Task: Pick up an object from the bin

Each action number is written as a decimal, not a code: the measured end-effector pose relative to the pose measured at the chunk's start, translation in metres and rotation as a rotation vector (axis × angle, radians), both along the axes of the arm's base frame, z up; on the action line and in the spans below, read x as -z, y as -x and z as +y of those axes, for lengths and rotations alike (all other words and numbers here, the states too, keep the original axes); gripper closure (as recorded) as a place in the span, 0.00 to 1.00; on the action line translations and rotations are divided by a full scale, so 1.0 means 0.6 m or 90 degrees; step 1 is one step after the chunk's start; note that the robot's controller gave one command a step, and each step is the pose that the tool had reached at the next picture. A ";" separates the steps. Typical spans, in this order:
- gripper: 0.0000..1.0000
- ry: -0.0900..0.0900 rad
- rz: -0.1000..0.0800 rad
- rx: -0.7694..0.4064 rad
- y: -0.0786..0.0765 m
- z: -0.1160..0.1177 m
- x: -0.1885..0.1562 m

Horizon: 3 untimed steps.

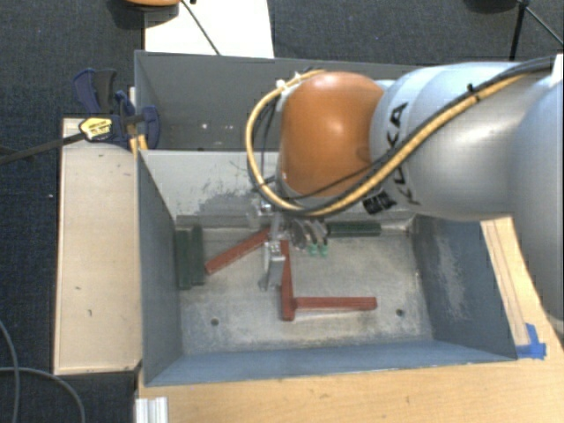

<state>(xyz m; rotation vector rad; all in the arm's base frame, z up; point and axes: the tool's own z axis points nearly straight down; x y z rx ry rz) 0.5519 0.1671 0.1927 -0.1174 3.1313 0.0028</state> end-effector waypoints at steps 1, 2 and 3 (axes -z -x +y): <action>0.00 0.000 0.001 -0.025 -0.001 0.024 0.101; 0.00 0.001 0.006 0.049 -0.011 0.016 0.173; 0.00 0.001 0.004 0.054 -0.028 0.034 0.192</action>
Offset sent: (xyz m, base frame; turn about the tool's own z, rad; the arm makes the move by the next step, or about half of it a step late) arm 0.0121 0.0044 -0.1227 0.1531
